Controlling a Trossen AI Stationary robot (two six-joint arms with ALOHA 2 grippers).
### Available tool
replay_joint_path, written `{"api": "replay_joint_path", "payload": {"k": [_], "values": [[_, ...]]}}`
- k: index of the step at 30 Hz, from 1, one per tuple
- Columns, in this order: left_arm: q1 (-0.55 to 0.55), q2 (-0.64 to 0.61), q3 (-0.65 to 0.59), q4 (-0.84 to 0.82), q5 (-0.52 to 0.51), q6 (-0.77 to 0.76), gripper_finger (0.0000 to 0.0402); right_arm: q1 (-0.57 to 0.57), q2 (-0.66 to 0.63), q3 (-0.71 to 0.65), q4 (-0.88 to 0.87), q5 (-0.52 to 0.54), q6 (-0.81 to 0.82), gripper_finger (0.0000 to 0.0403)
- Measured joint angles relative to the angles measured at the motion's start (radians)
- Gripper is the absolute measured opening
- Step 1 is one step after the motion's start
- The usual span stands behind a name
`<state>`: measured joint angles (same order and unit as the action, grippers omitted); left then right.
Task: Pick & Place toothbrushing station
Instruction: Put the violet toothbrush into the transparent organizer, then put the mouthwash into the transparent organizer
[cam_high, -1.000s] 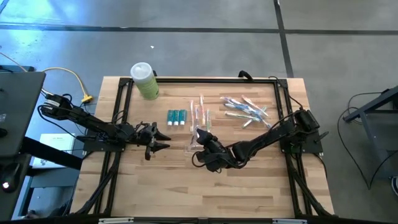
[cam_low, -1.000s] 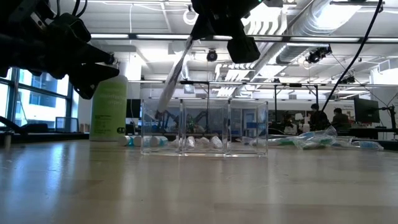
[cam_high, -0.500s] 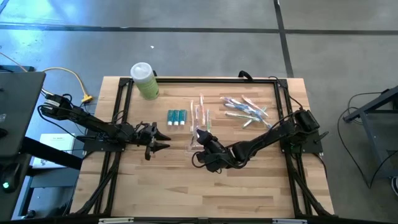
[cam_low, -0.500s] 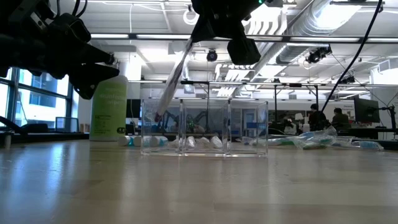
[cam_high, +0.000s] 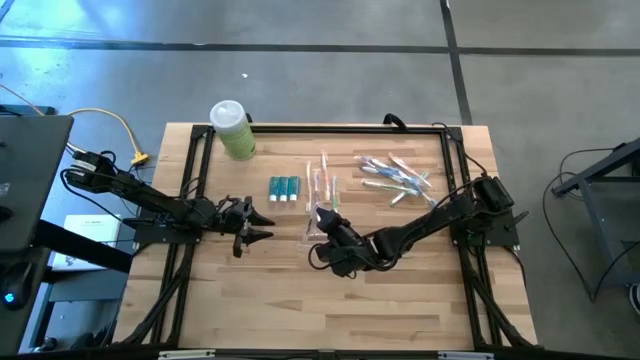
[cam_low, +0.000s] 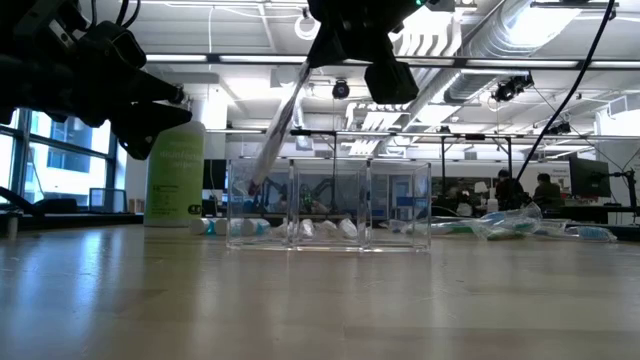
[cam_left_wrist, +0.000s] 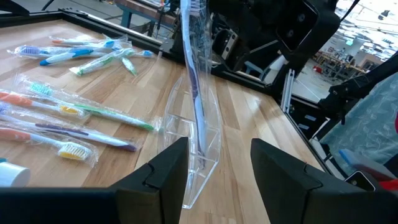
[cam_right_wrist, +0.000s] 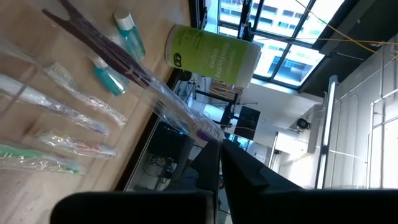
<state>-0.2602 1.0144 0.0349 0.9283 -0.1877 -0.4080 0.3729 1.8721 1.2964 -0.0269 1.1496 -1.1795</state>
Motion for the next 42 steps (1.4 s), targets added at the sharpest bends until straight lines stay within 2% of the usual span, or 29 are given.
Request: {"api": "replay_joint_path", "payload": {"k": [15,19,25,36,42], "values": [[0.0,0.0,0.0,0.0,0.0,0.0,0.017,-0.007,0.0,0.0,-0.043,0.003,0.026,0.0009],[0.0,0.0,0.0,0.0,0.0,0.0,0.017,-0.006,0.0,0.0,-0.043,0.0,0.026,0.0025],[0.0,0.0,0.0,0.0,0.0,0.0,0.017,-0.006,0.0,0.0,-0.043,-0.001,0.031,0.0084],[0.0,0.0,0.0,0.0,0.0,0.0,0.017,0.022,0.0,0.0,0.014,-0.038,-0.002,0.0218],[0.0,0.0,0.0,0.0,0.0,0.0,0.017,0.05,0.0,0.0,0.172,0.068,-0.099,0.0277]]}}
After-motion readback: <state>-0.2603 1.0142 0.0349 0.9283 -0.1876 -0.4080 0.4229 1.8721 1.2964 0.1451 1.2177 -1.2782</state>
